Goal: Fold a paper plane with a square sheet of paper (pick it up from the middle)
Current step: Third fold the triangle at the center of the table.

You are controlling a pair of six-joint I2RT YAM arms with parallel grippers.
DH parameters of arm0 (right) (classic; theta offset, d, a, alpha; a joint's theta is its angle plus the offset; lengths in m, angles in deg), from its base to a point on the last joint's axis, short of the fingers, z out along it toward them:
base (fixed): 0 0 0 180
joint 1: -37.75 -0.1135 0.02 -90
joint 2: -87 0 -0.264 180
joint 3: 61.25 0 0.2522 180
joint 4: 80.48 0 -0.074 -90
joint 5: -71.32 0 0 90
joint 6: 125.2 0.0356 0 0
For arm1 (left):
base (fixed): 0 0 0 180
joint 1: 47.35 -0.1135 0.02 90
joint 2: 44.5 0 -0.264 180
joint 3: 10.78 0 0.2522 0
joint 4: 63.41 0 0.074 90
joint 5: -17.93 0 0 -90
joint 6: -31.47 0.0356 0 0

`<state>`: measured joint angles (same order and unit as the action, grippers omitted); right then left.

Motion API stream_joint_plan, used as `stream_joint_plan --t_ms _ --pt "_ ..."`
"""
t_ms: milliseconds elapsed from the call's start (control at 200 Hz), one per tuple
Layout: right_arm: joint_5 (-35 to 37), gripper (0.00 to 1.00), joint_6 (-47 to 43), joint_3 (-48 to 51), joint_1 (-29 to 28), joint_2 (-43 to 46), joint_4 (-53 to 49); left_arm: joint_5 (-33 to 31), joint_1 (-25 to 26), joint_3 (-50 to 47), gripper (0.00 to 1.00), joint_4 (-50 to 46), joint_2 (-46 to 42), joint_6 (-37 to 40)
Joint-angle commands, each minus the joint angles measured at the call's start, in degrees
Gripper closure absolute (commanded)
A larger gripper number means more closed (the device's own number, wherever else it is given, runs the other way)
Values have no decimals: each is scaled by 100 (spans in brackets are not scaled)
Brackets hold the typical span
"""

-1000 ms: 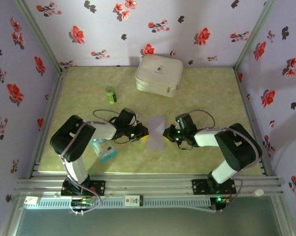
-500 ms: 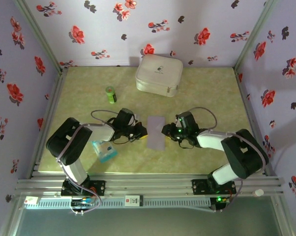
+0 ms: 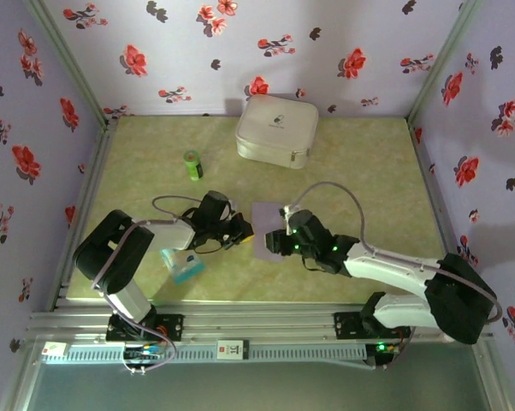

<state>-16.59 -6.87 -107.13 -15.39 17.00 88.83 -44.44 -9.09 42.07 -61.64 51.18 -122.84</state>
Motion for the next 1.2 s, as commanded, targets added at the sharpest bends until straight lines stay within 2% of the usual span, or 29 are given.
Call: stream_joint_plan --t_ms 0,155,285,495,640,795,1095,1195 --pt "1228 55 -1290 86 -672 -37 132 -74 -29 -20 100 62 -105 -133" --pt "1669 53 -2033 70 -1454 -474 630 -19 -27 11 100 84 -102 -94" --pt "2457 50 -2393 -53 -2010 -943 957 -17 -25 13 100 80 -101 -101" --pt "3526 46 -2613 -231 -2534 -1592 1251 8 -29 33 100 73 -124 -43" --pt "3859 44 -2448 -329 -2578 -1939 1212 16 -29 32 100 49 -148 -16" --pt "4020 46 -2375 -438 -2596 -2192 1073 22 -29 29 100 45 -150 -17" --pt "4140 57 -2241 -560 -2596 -2431 694 47 -29 28 100 92 -137 -24" --pt "4178 64 -2175 -526 -2600 -2402 706 46 -28 42 100 98 -134 -20"
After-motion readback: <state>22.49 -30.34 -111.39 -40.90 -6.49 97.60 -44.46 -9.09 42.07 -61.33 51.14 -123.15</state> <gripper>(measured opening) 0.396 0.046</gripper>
